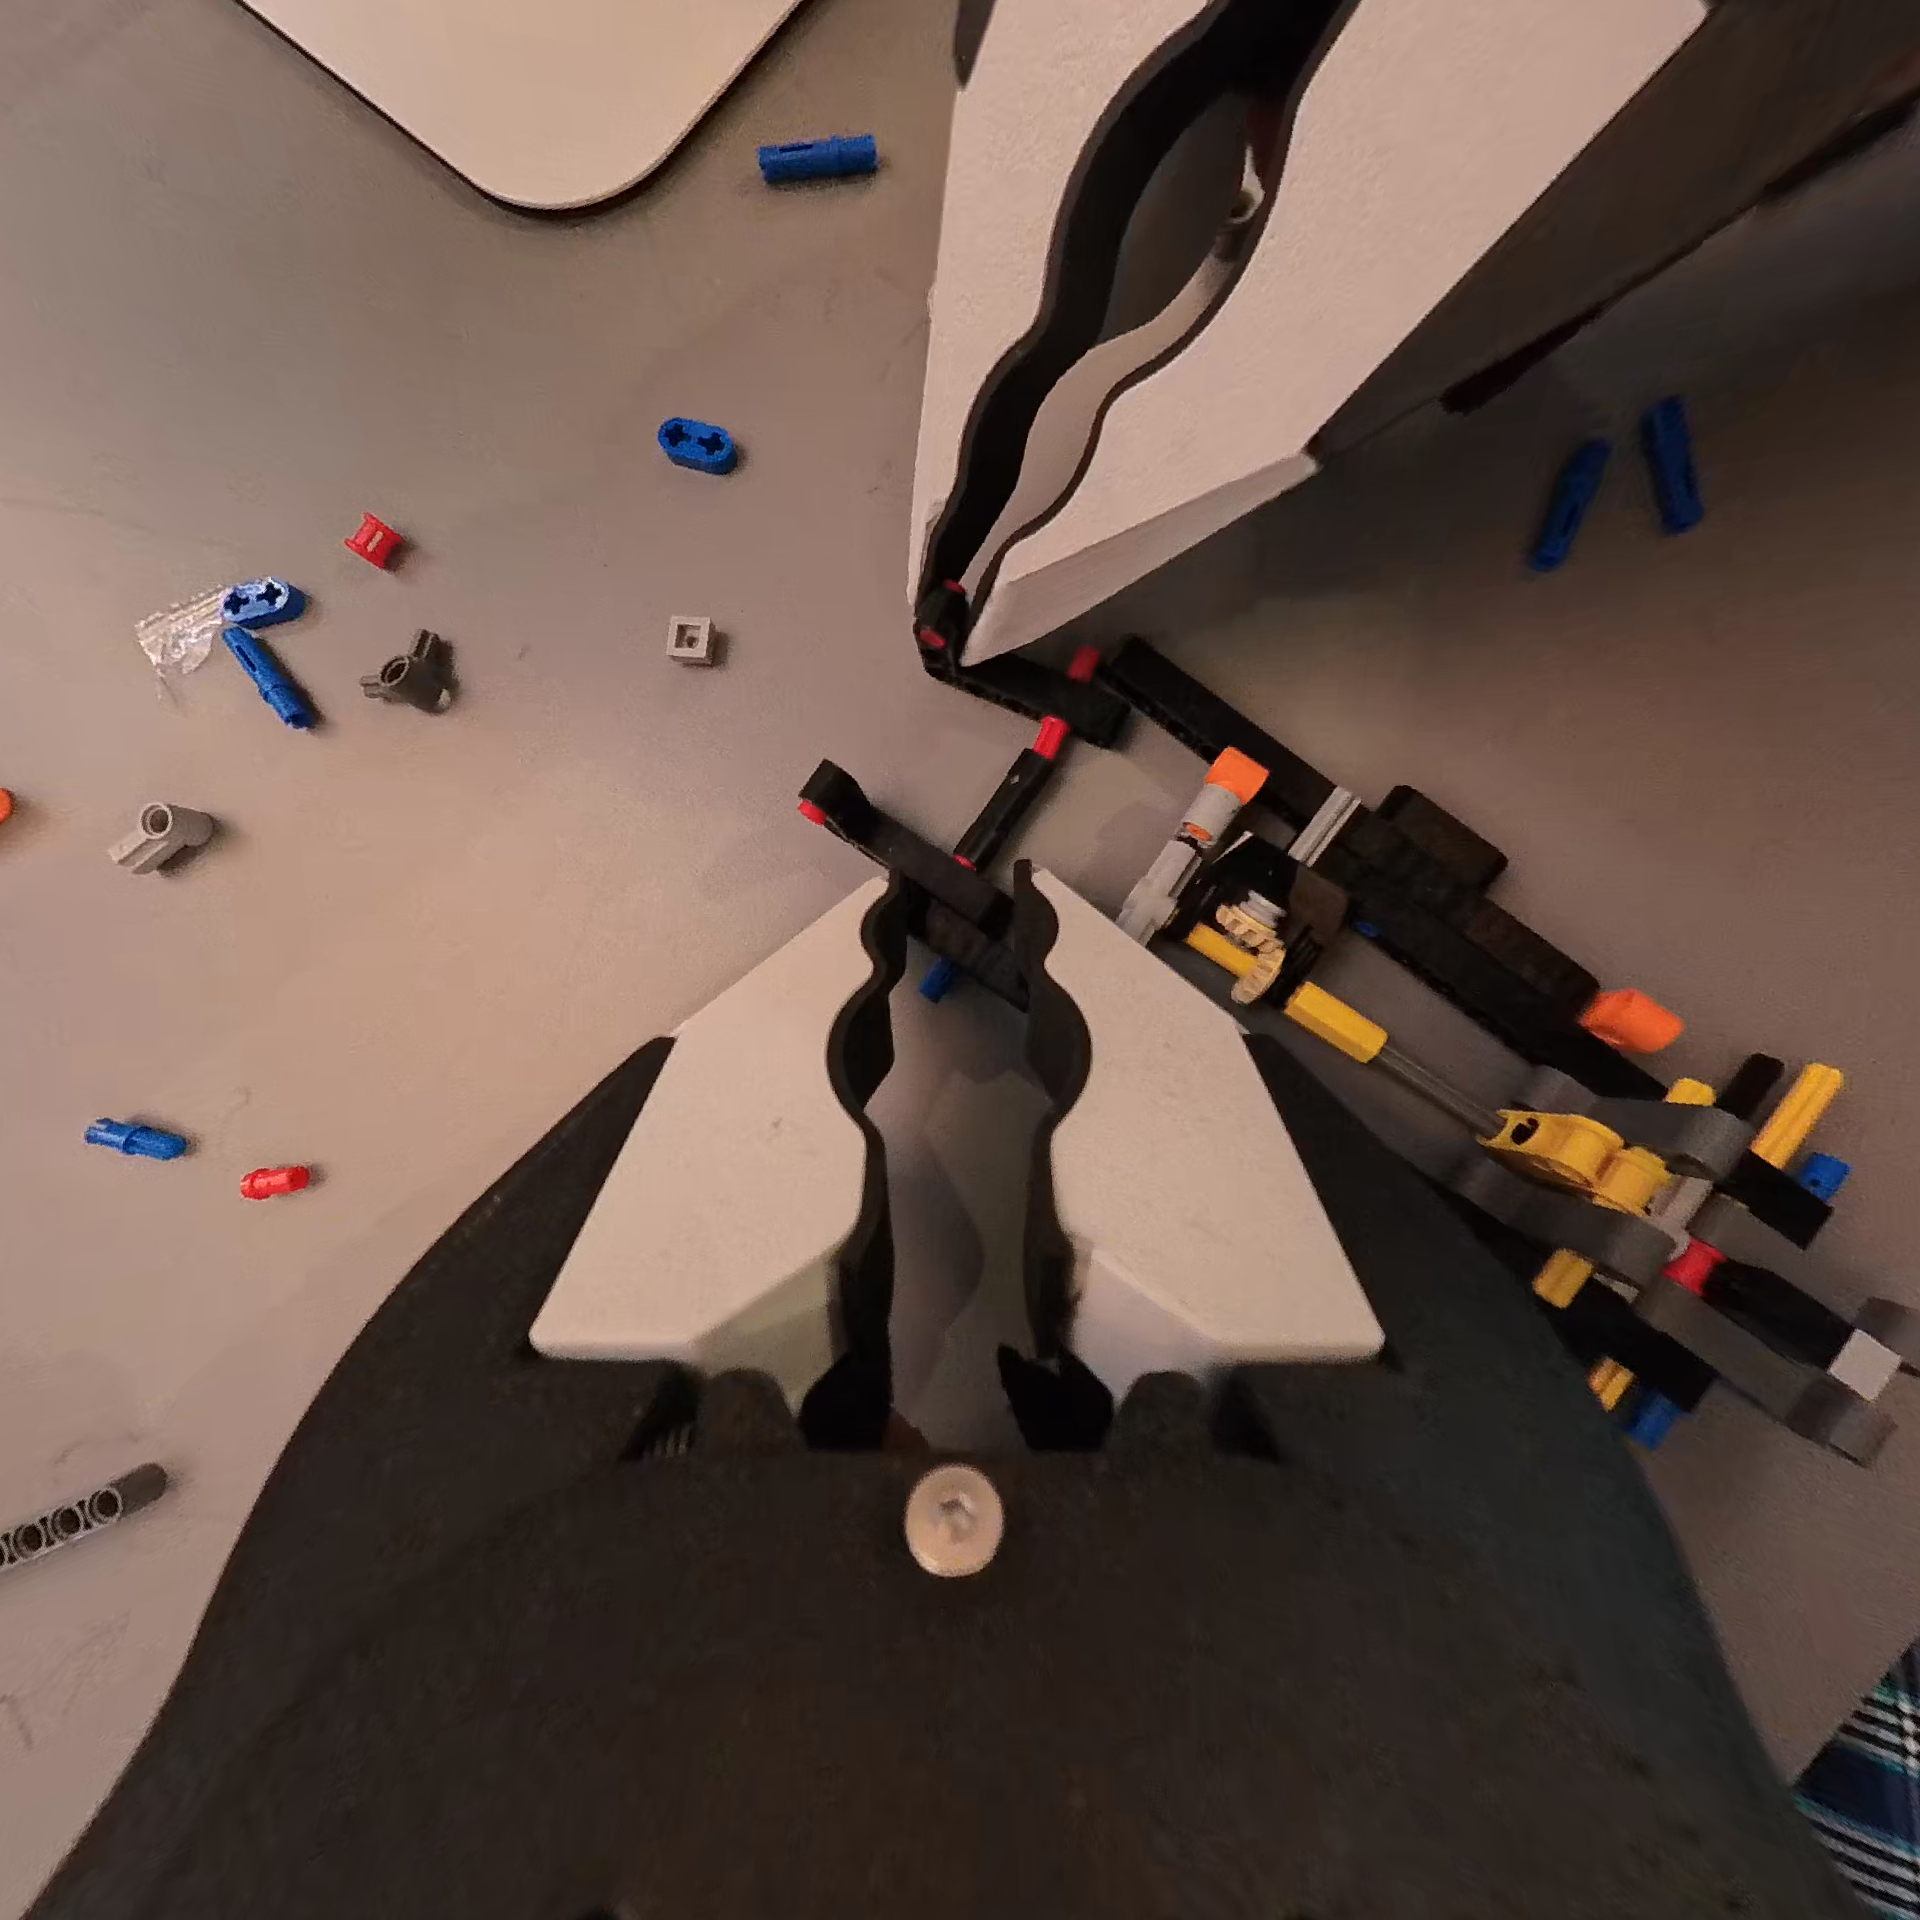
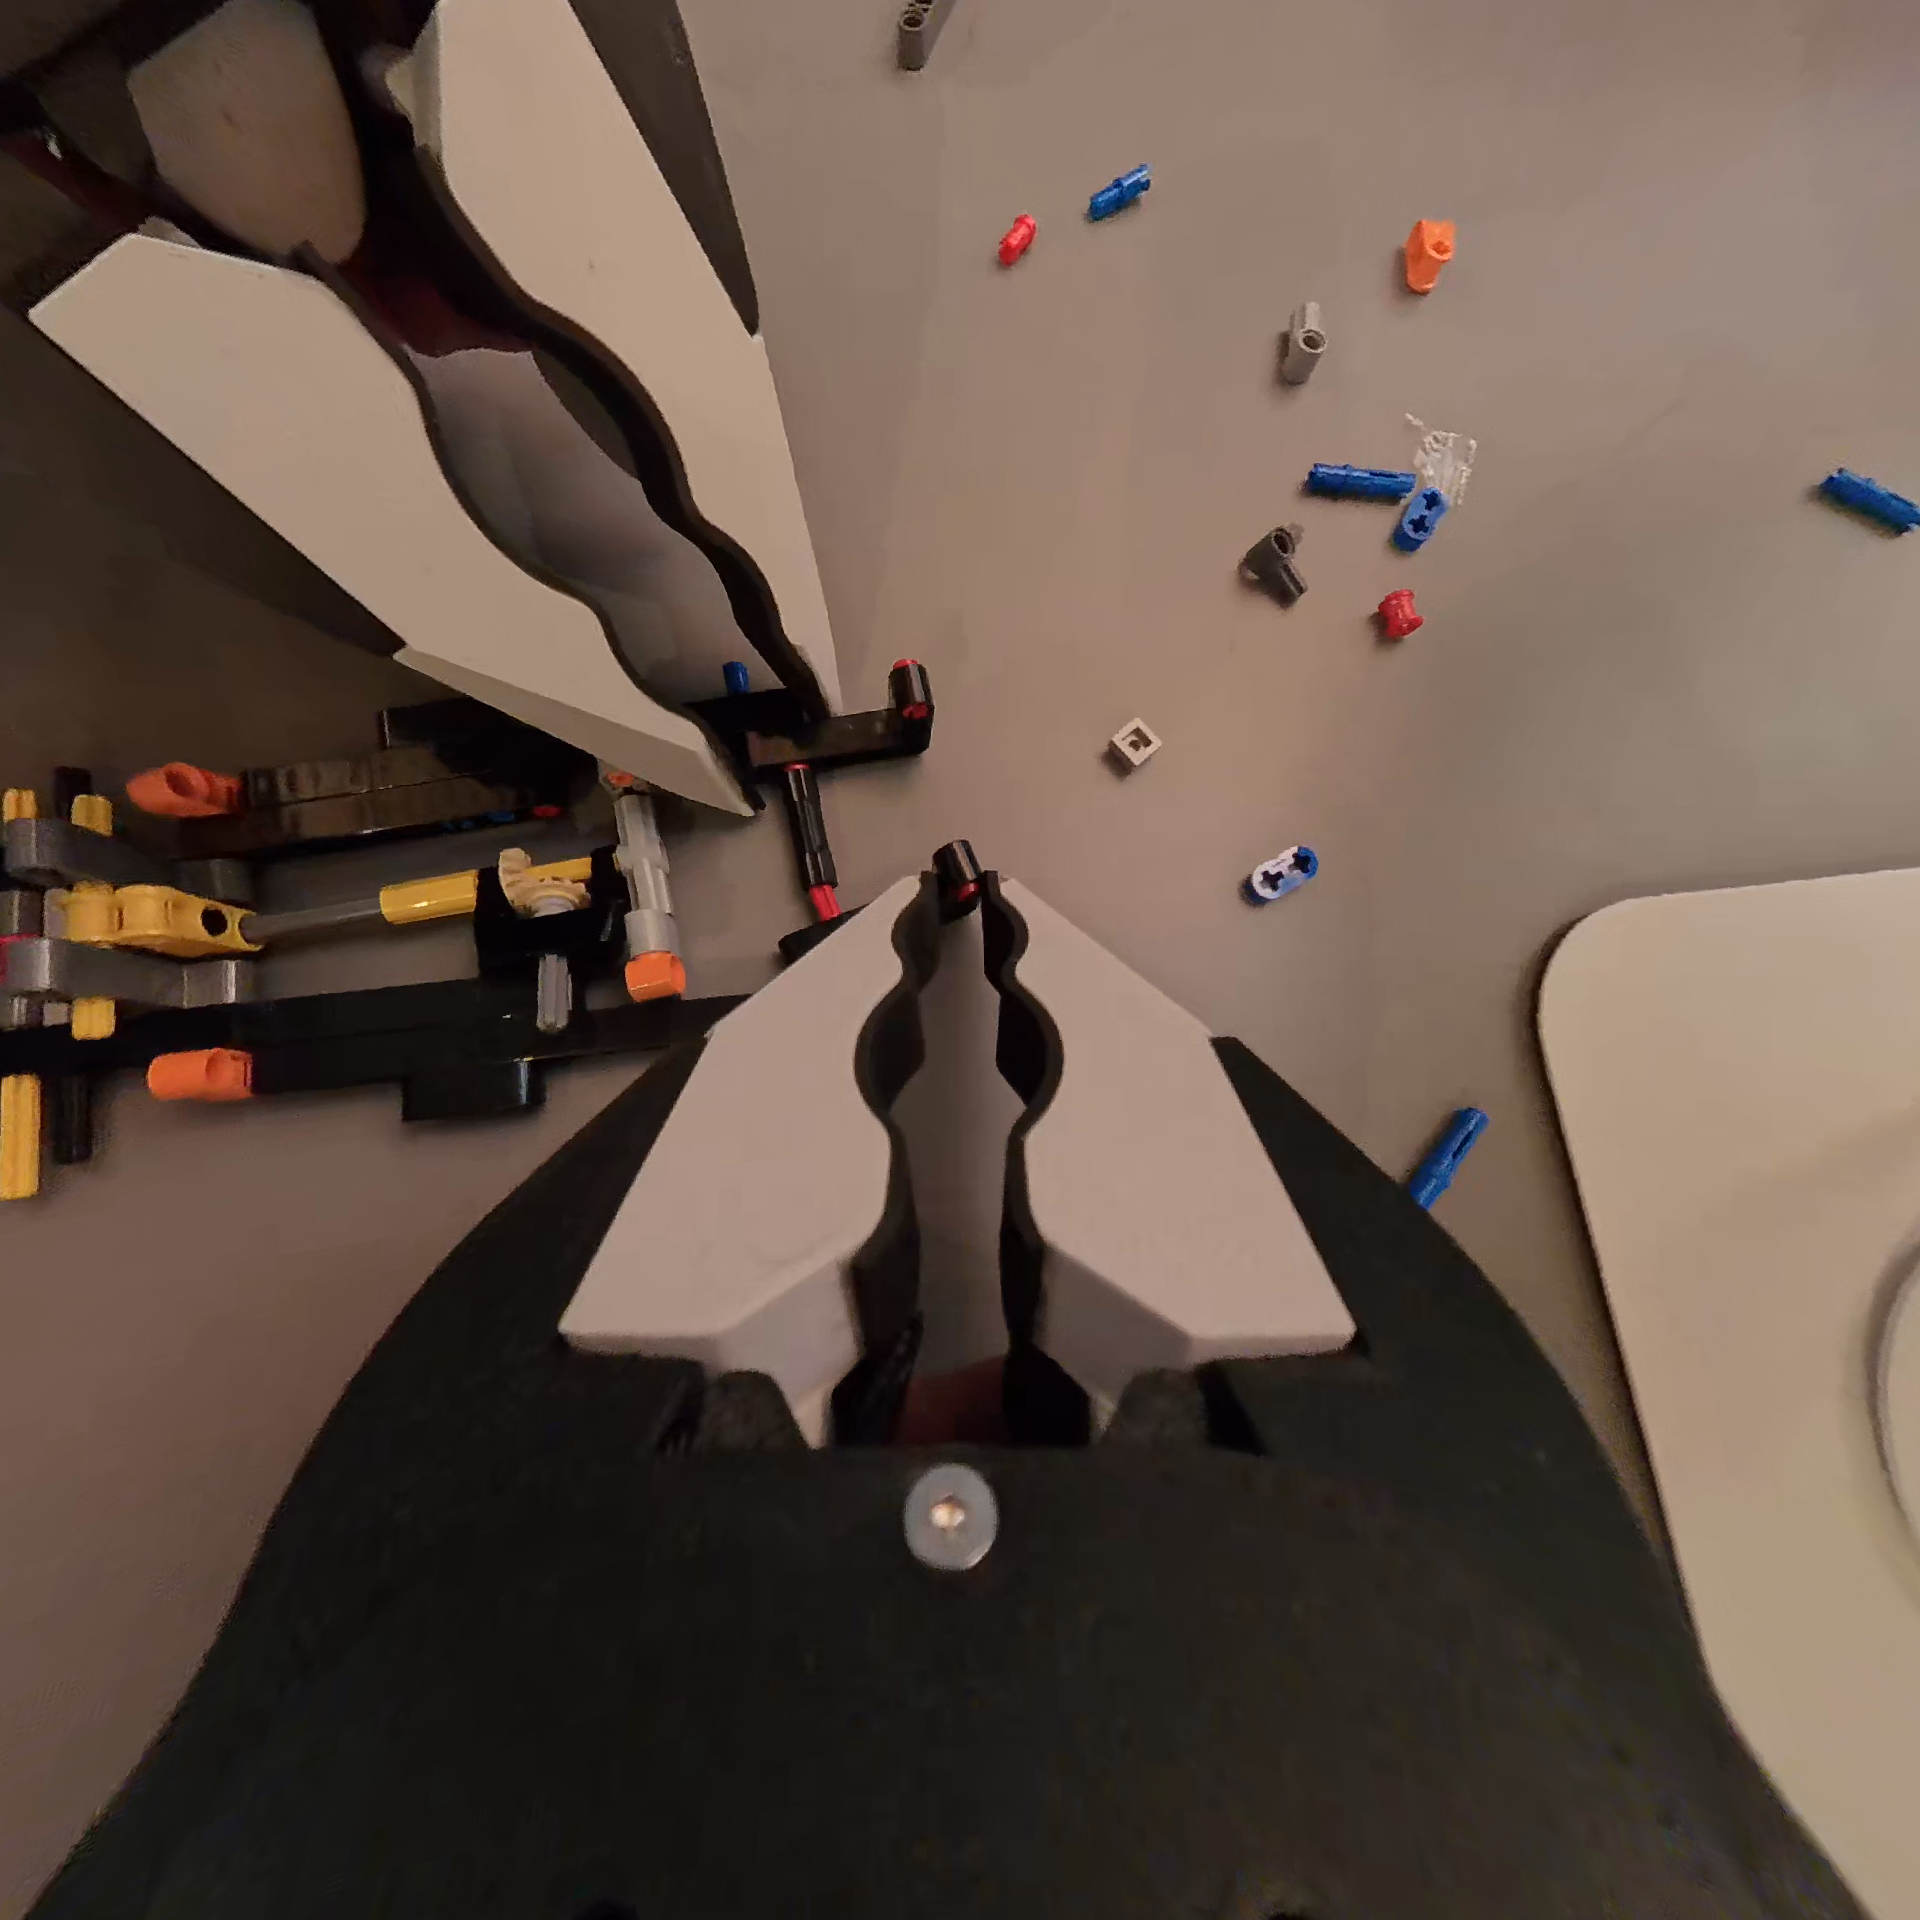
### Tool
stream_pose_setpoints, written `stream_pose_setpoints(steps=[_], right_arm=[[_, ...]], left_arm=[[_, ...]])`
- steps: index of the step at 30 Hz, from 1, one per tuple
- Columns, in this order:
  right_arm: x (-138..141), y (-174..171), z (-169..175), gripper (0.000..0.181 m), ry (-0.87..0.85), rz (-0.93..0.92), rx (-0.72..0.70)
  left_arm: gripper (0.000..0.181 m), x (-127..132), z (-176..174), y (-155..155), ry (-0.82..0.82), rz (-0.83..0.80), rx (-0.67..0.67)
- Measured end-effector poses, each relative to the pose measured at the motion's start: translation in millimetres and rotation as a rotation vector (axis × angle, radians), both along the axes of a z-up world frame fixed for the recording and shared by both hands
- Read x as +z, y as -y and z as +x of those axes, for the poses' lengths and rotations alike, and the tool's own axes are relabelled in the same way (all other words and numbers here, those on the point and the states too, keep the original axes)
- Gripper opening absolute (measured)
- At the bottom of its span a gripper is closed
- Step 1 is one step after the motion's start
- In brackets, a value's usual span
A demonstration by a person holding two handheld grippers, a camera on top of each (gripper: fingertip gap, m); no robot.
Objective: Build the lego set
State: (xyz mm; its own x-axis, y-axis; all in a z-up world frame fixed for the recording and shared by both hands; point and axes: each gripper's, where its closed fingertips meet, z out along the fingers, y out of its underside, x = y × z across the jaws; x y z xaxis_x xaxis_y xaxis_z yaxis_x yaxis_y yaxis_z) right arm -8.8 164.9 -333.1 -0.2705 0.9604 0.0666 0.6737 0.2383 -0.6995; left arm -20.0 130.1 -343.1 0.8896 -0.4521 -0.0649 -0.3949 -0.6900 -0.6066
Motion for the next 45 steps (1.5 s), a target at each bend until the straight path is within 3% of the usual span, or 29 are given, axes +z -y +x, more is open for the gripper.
stream_pose_setpoints(steps=[6,10,17,25,37,45], right_arm=[[1,4,2,0.011,-0.013,-0.042,-0.003],[4,1,6,0.030,0.007,-0.047,0.026],[11,5,12,0.036,-0.010,0.024,0.219],[-1,7,8,0.048,0.075,0.034,0.433],[-9,19,9,0.038,0.129,-0.006,0.420],[-9,19,10,0.039,0.113,-0.027,0.330]], left_arm=[[0.018,0,1,0,0.001,0.001,-0.004],[0.018,0,0,0,-0.001,0.000,-0.006],[0.018,0,1,0,-0.004,-0.005,-0.016],[0.018,0,1,-1,-0.021,-0.008,-0.029],[0.017,0,1,-1,-0.016,-0.005,-0.029],[0.017,0,2,-1,-0.025,0.004,-0.013]])
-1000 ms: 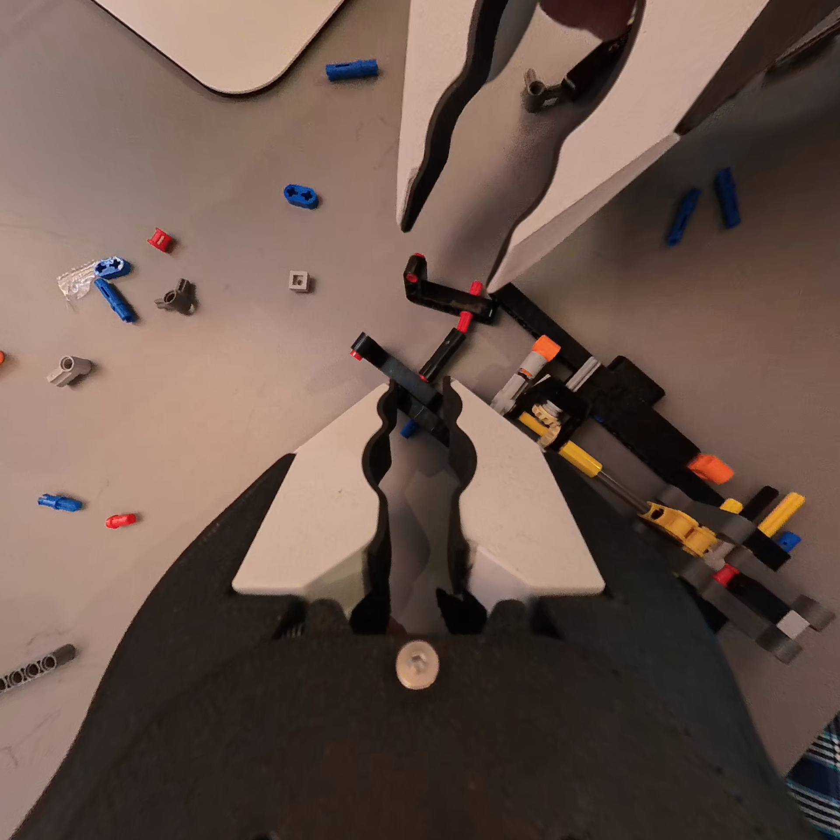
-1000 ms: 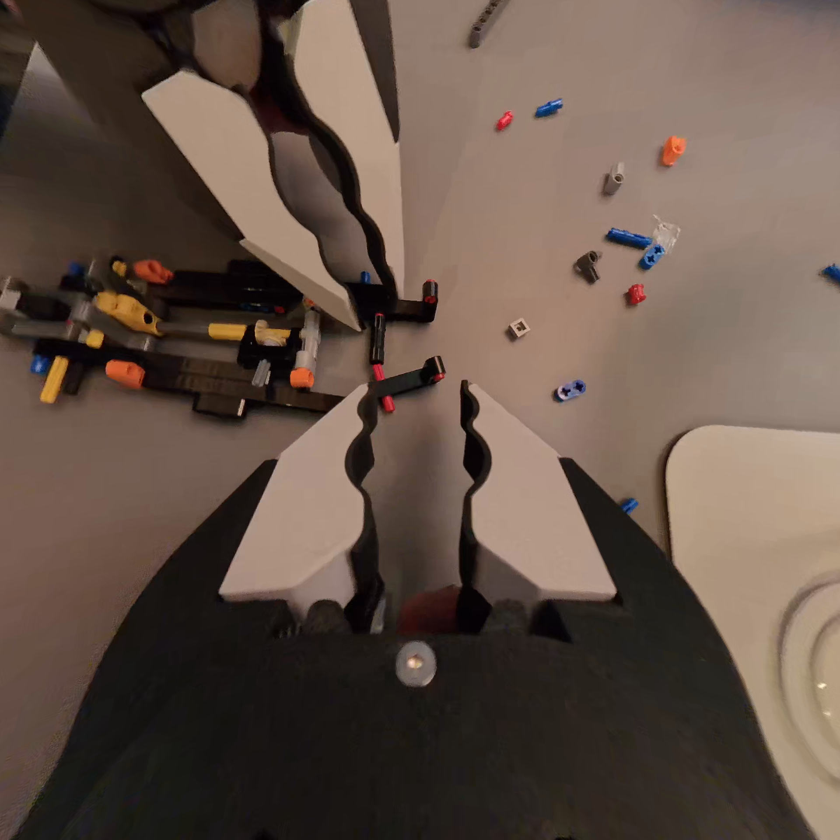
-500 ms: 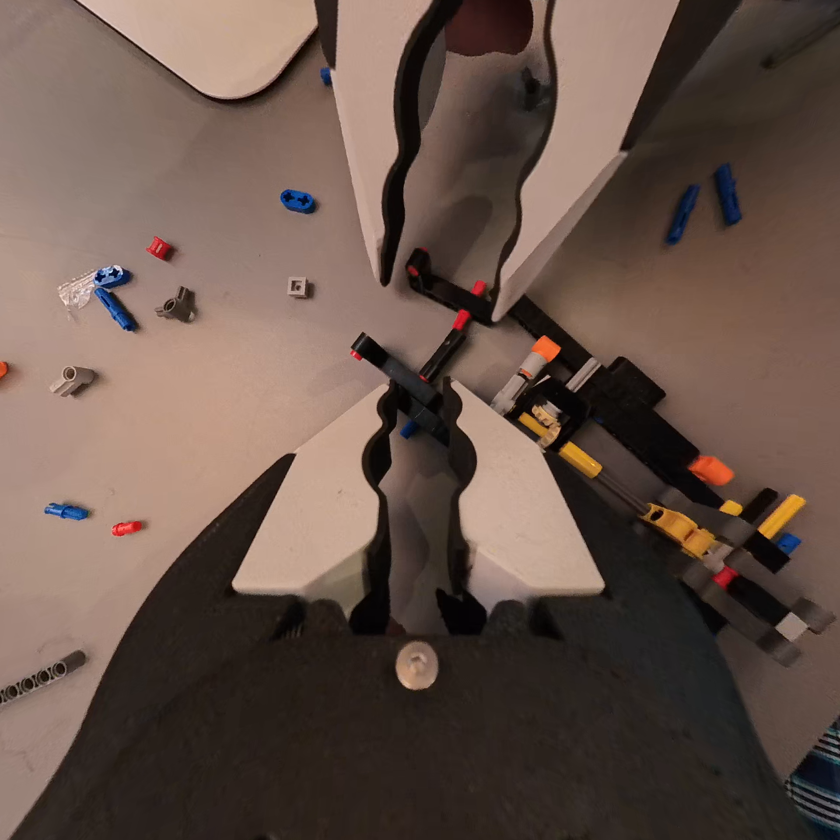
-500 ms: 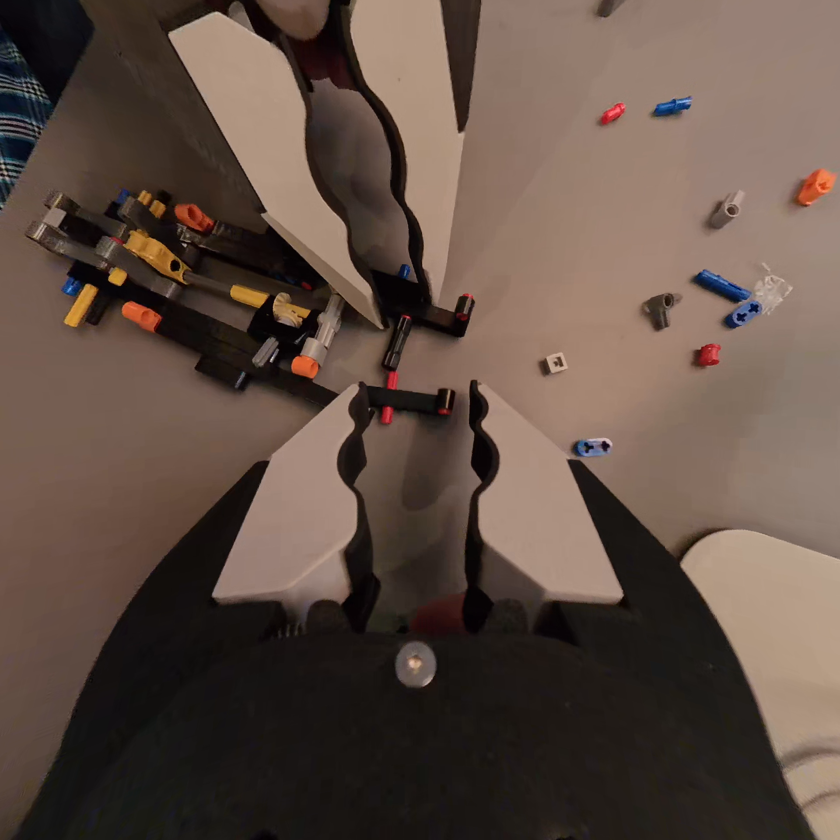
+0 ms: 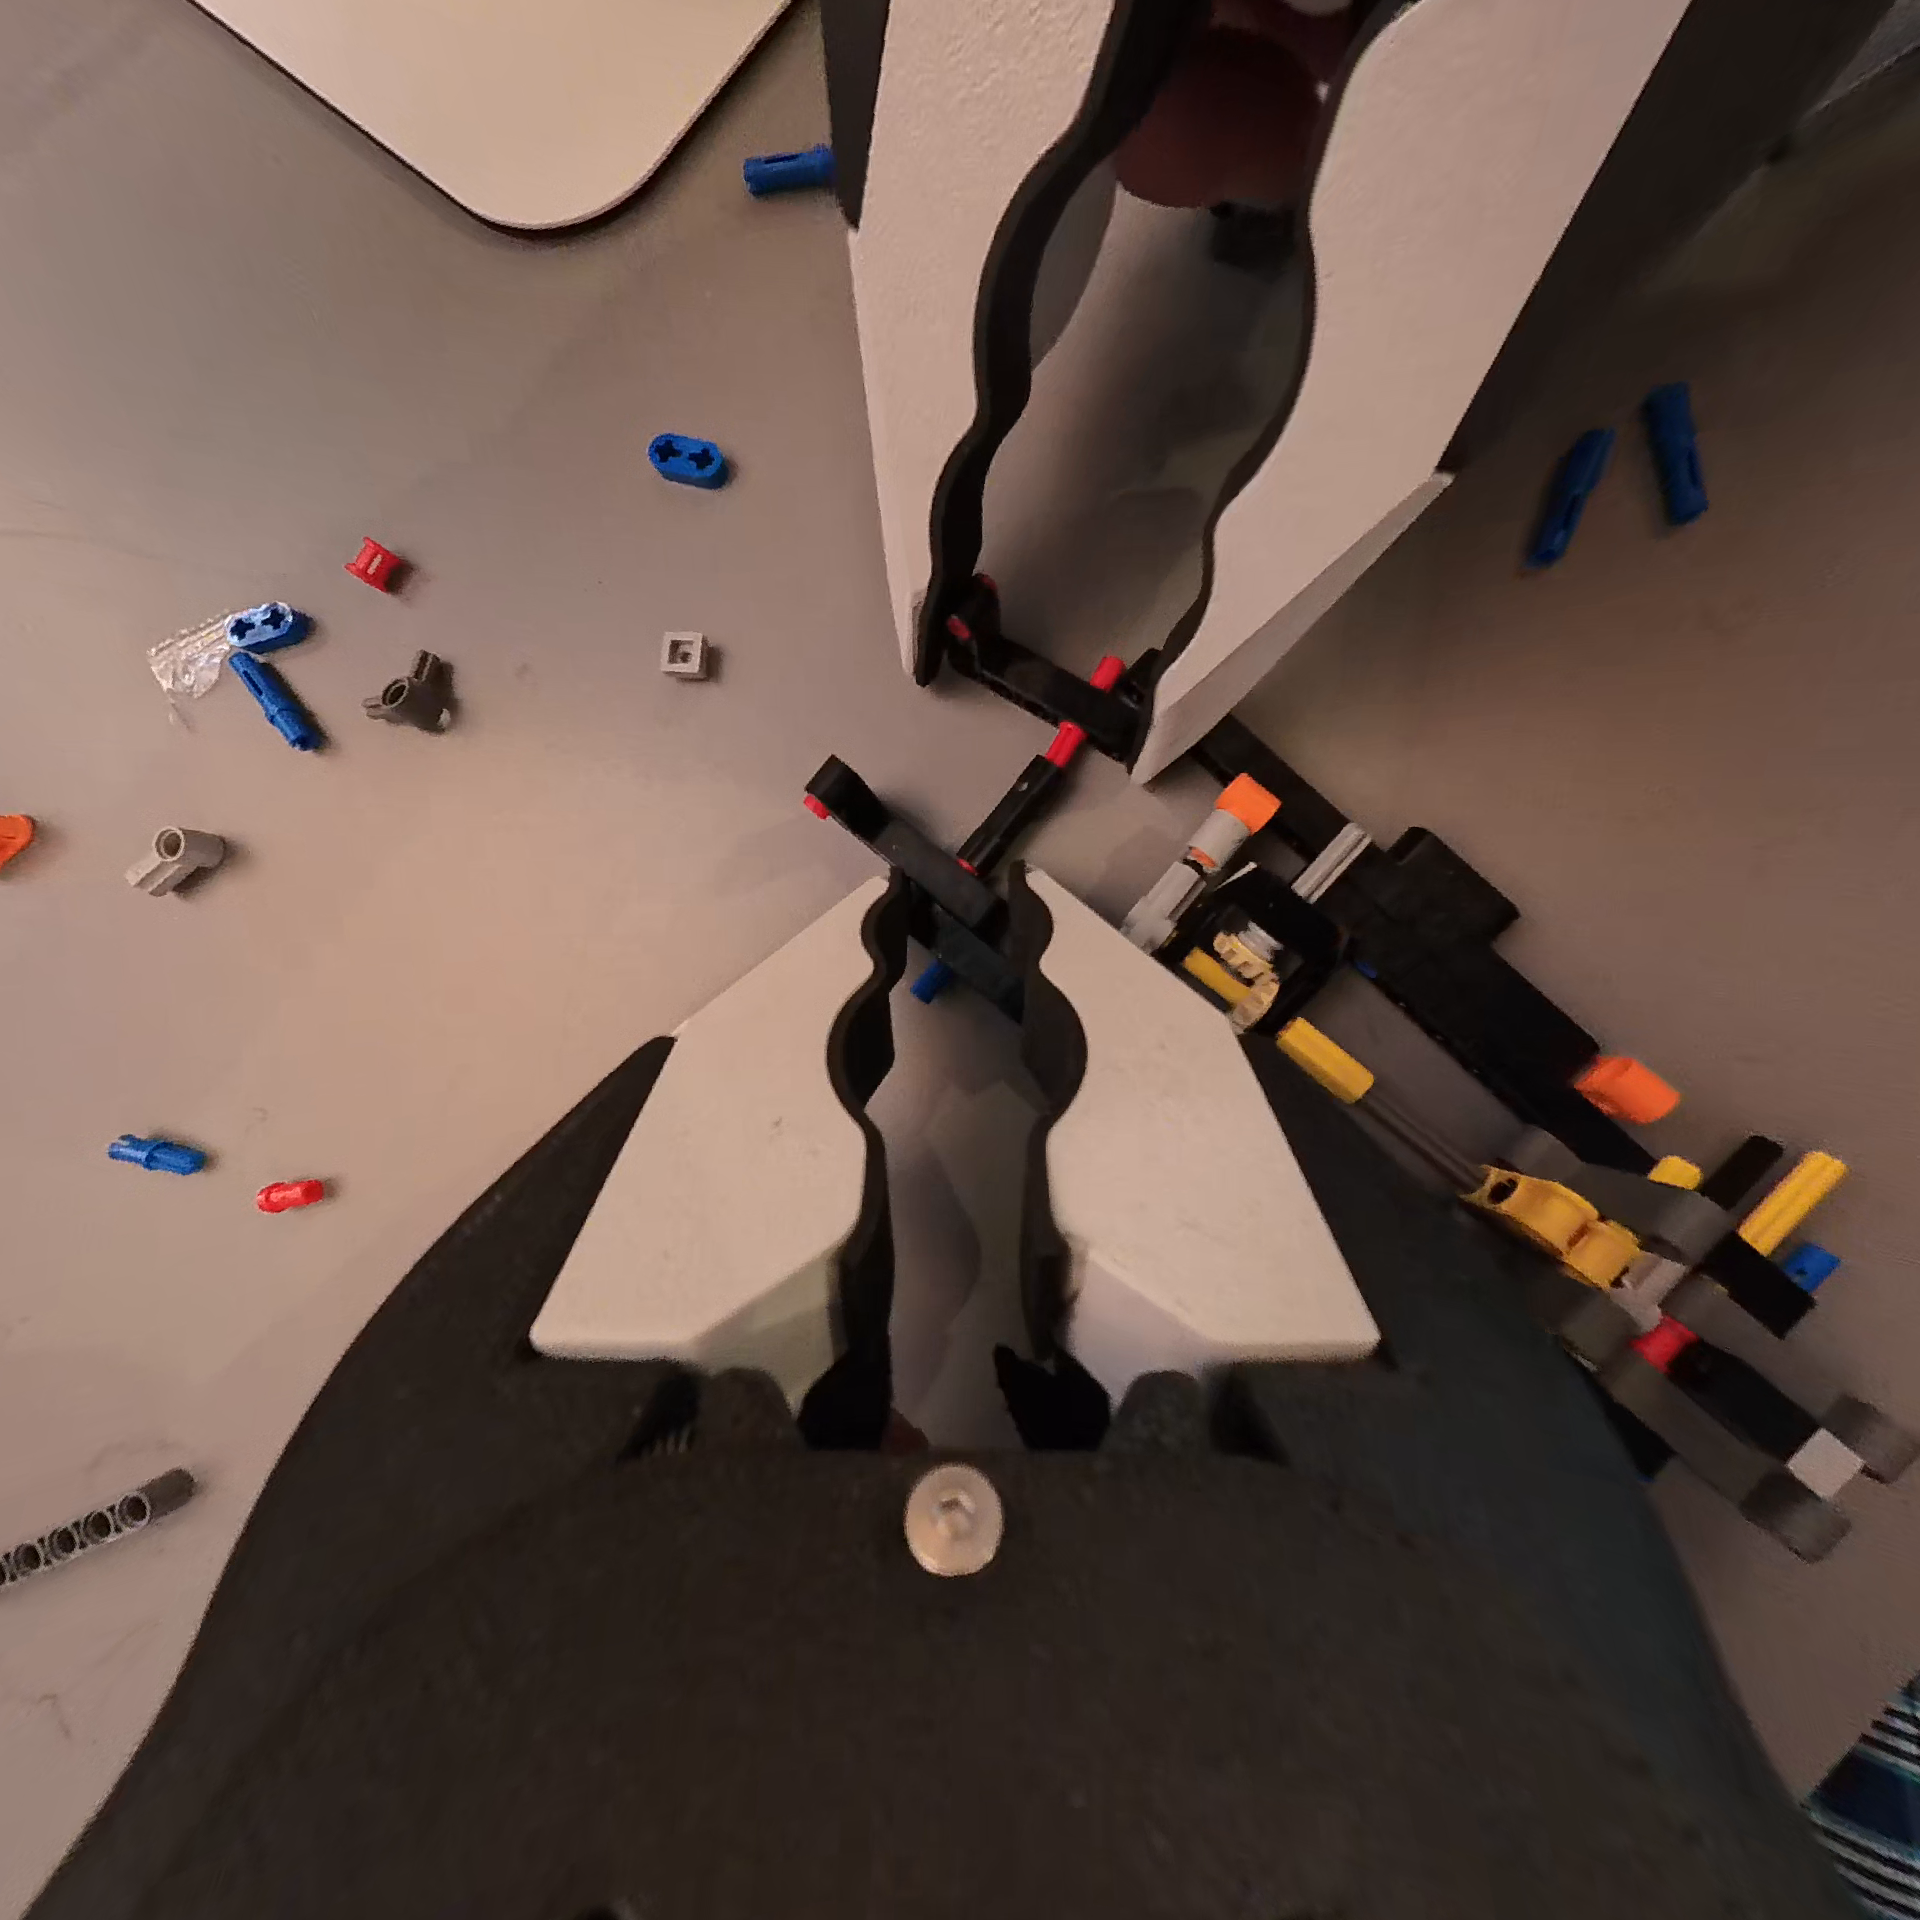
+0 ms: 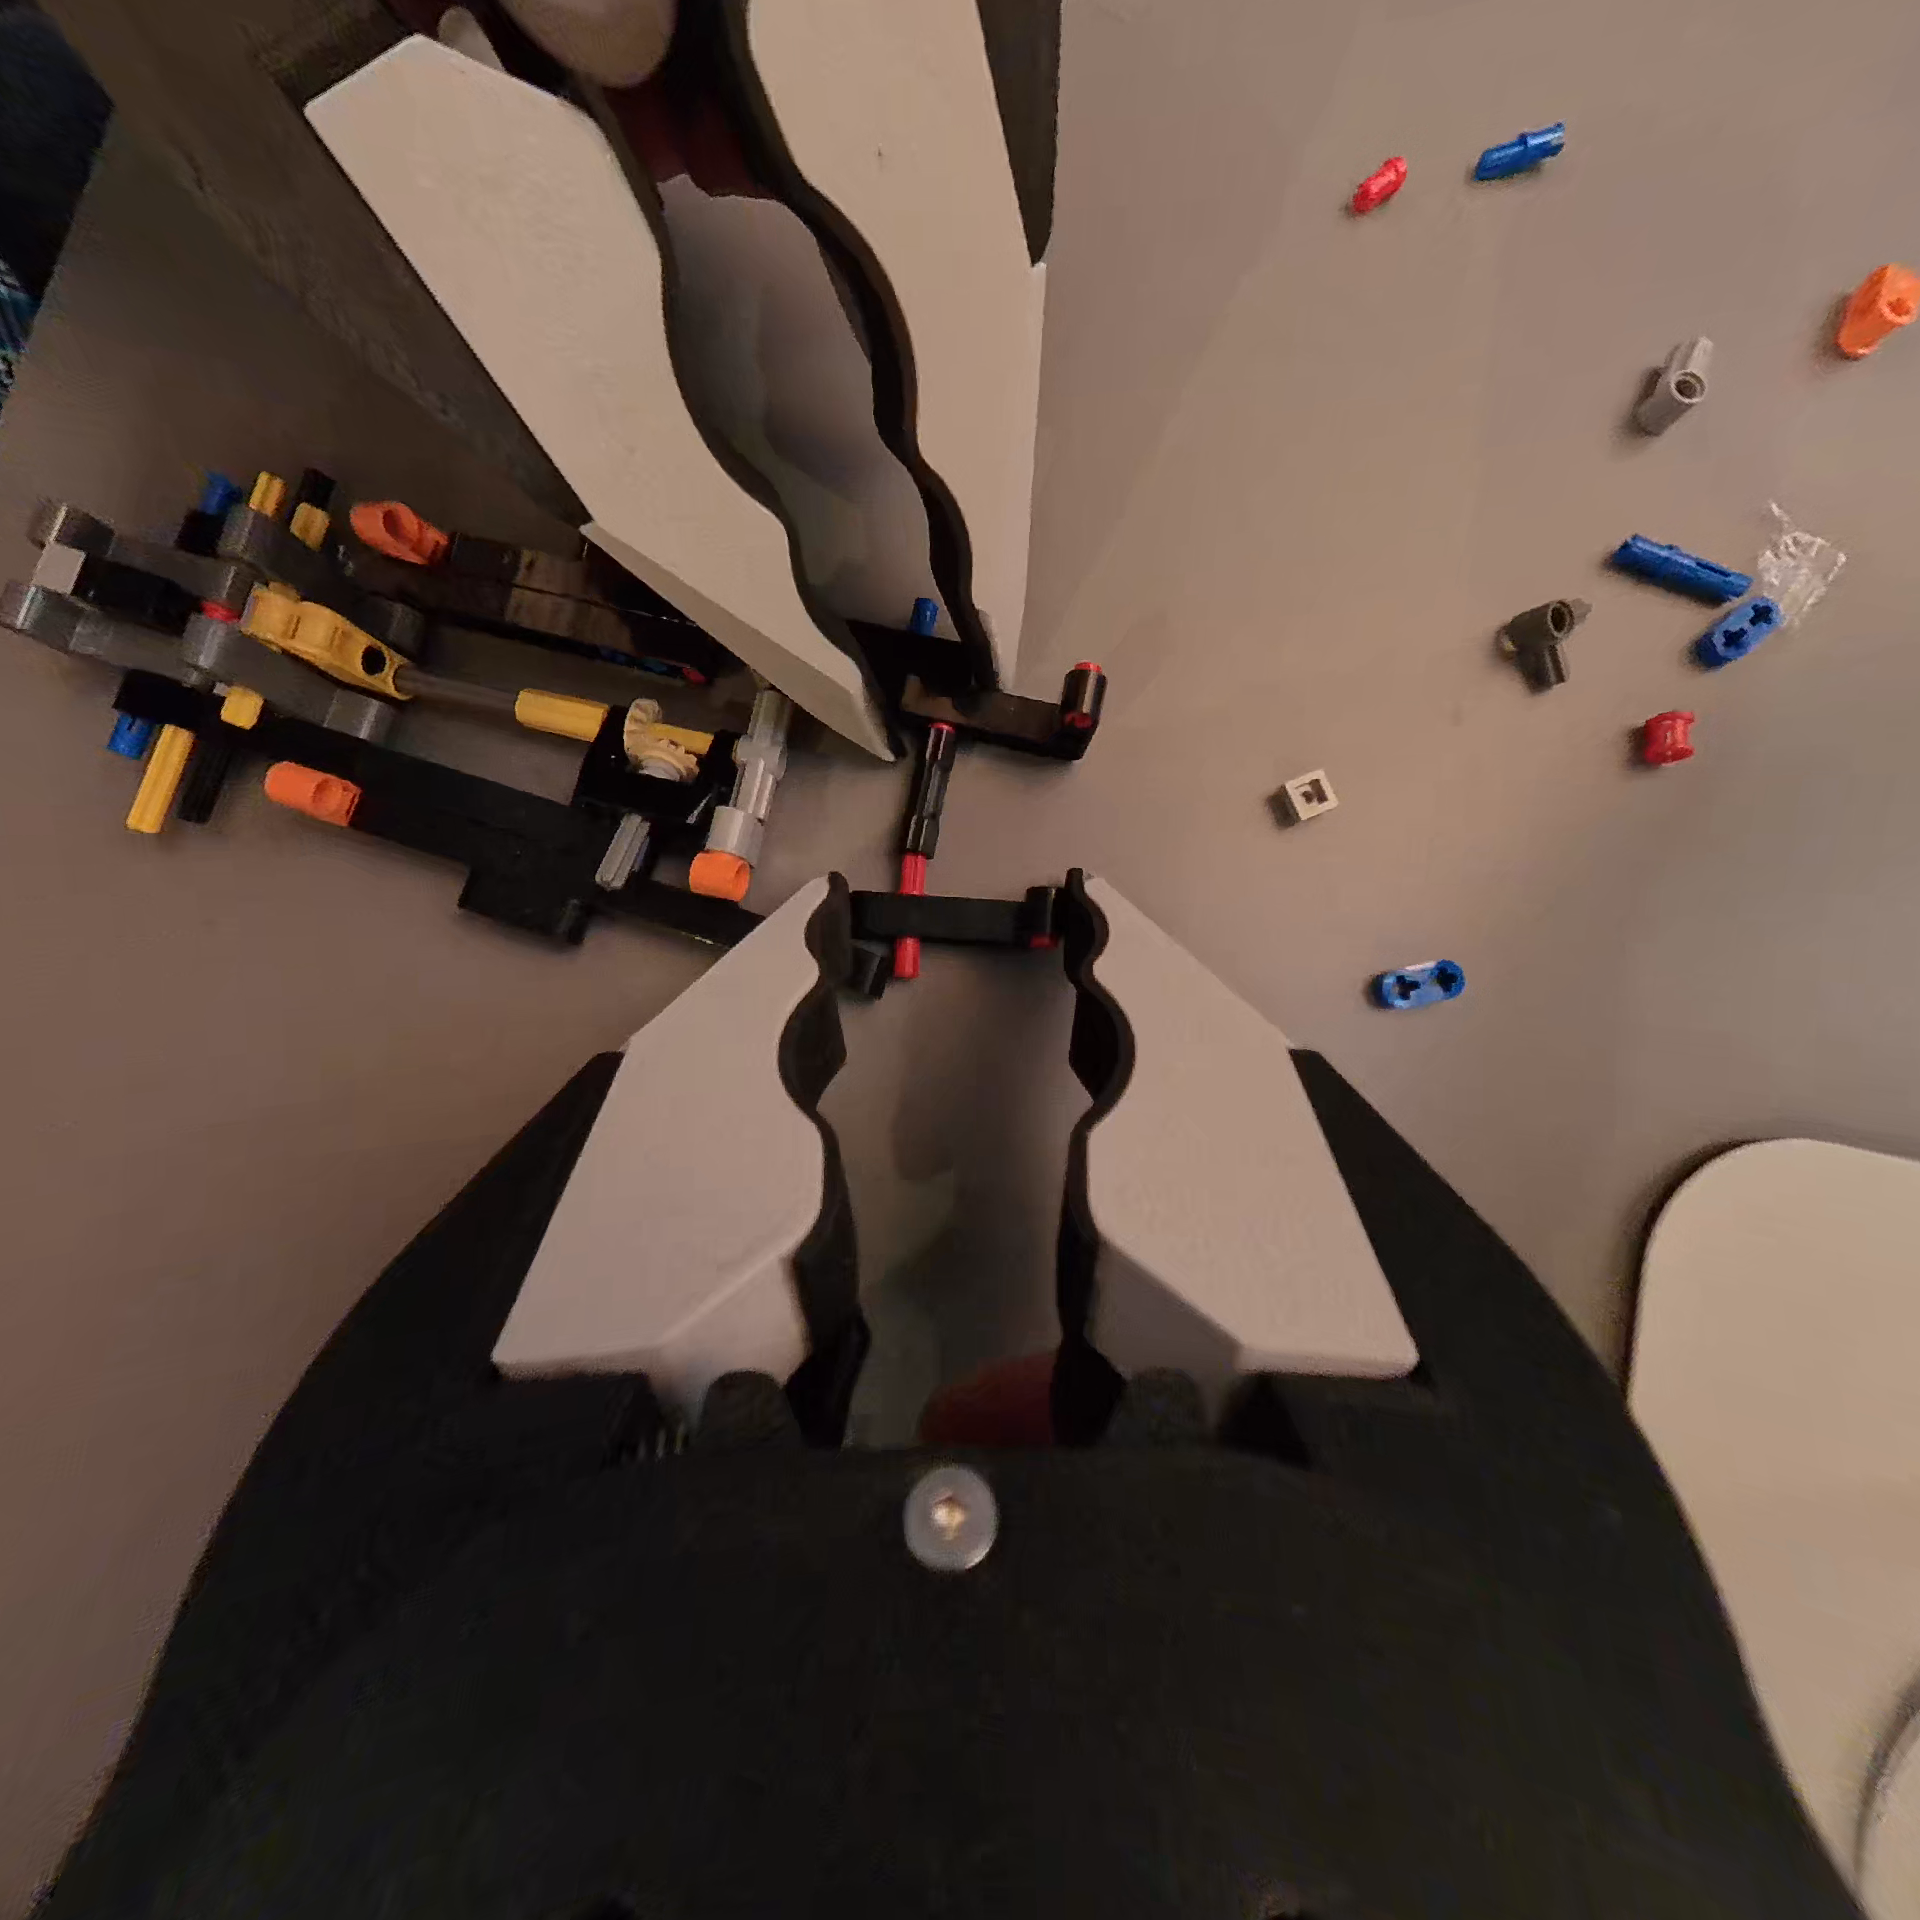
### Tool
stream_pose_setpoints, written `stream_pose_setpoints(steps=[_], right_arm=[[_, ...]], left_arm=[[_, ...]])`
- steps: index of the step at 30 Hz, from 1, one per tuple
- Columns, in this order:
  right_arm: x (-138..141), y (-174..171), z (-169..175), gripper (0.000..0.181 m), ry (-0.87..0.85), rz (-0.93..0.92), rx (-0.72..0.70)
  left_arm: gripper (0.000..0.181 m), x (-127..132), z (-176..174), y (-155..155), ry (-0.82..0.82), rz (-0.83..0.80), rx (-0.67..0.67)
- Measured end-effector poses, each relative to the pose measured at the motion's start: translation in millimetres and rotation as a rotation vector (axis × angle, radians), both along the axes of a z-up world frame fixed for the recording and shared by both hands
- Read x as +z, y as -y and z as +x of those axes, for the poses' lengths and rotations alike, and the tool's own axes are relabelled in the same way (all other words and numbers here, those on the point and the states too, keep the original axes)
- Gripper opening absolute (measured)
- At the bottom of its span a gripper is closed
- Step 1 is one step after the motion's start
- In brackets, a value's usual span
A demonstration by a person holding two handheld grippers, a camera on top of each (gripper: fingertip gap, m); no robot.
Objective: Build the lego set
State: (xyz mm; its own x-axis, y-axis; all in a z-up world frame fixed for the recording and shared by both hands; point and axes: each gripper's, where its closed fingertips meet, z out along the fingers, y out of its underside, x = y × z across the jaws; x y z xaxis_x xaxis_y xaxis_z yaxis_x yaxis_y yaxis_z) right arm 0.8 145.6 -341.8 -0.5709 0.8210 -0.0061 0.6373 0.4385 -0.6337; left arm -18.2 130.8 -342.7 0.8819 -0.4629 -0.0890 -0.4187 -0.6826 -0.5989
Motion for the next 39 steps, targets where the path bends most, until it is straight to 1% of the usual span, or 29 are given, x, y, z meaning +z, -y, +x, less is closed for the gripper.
stream_pose_setpoints(steps=[8,17,19,26,35,36,37,39], right_arm=[[0.0,1.1,-0.9,0.038,-0.019,-0.059,-0.106],[0.1,1.6,-1.1,0.038,-0.033,-0.032,-0.193],[0.3,2.3,-1.2,0.038,-0.037,-0.014,-0.194],[0.6,3.6,-4.3,0.038,-0.078,-0.043,-0.257],[-0.2,4.5,-6.8,0.039,-0.052,-0.032,-0.206],[-0.3,4.2,-7.9,0.037,-0.053,-0.031,-0.200],[-0.4,2.9,-8.9,0.031,-0.054,-0.025,-0.199],[-0.1,5.0,-8.4,0.032,-0.042,-0.044,-0.192]], left_arm=[[0.016,-0.1,-0.6,-0.8,0.005,0.011,0.008],[0.015,-0.1,-0.9,-0.7,0.044,0.027,0.005],[0.015,0.0,-1.2,-0.8,0.061,0.025,0.007],[0.015,0.0,-1.6,-1.1,0.085,0.031,0.015],[0.015,0.0,-1.1,-0.9,0.066,0.034,-0.014],[0.015,0.1,-1.1,-1.0,0.066,0.037,-0.019],[0.015,0.0,0.8,-0.3,0.078,0.032,-0.024],[0.015,0.2,0.6,-0.8,0.056,0.042,-0.030]])
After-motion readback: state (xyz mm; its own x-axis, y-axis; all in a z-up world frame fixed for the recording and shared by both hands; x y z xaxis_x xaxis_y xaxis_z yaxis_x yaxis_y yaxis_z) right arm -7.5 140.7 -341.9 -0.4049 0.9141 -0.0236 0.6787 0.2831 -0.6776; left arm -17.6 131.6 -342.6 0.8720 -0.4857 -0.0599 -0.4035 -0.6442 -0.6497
